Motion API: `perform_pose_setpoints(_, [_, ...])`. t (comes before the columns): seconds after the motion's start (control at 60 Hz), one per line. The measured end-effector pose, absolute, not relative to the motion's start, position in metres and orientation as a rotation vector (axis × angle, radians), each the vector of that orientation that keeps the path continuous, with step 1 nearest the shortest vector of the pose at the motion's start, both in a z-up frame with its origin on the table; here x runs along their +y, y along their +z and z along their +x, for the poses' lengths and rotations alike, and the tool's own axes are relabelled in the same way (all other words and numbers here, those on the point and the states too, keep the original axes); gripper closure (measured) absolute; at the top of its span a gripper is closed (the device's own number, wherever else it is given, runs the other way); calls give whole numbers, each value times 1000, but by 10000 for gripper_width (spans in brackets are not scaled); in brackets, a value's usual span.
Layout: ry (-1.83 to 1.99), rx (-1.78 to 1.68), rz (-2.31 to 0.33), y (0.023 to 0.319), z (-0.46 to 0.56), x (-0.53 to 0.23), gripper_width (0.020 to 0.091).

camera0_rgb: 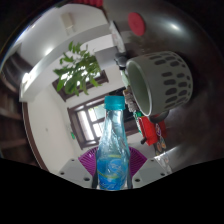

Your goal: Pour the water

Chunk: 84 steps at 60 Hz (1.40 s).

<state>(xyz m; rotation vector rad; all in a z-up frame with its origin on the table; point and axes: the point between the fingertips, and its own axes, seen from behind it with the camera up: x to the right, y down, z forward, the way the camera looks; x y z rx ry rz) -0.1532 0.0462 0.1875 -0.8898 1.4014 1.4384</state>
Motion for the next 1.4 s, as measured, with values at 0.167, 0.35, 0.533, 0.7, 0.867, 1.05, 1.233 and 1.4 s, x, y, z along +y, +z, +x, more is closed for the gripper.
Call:
perform_pose_setpoints(0.167, [1508, 1489, -794, 181, -146, 43, 707])
perform_pose_setpoints(0.35, [1526, 1499, -814, 175, -165, 37, 707])
perform_pose_setpoints(0.533, [1331, 1320, -1087, 185, -180, 44, 706])
perform_pose_setpoints(0.7, [851, 844, -1434, 222, -179, 25, 706])
perform_pose_setpoints(0.867, [294, 473, -1605, 281, -106, 57, 692])
perform_pose_setpoints(1.05, [-179, 308, -1616, 316, -4, 59, 694])
perform_pose_setpoints(1.233, [-387, 366, -1630, 273, 100, 53, 683])
perform_pose_setpoints(1.4, [-447, 427, -1741, 189, 142, 35, 682])
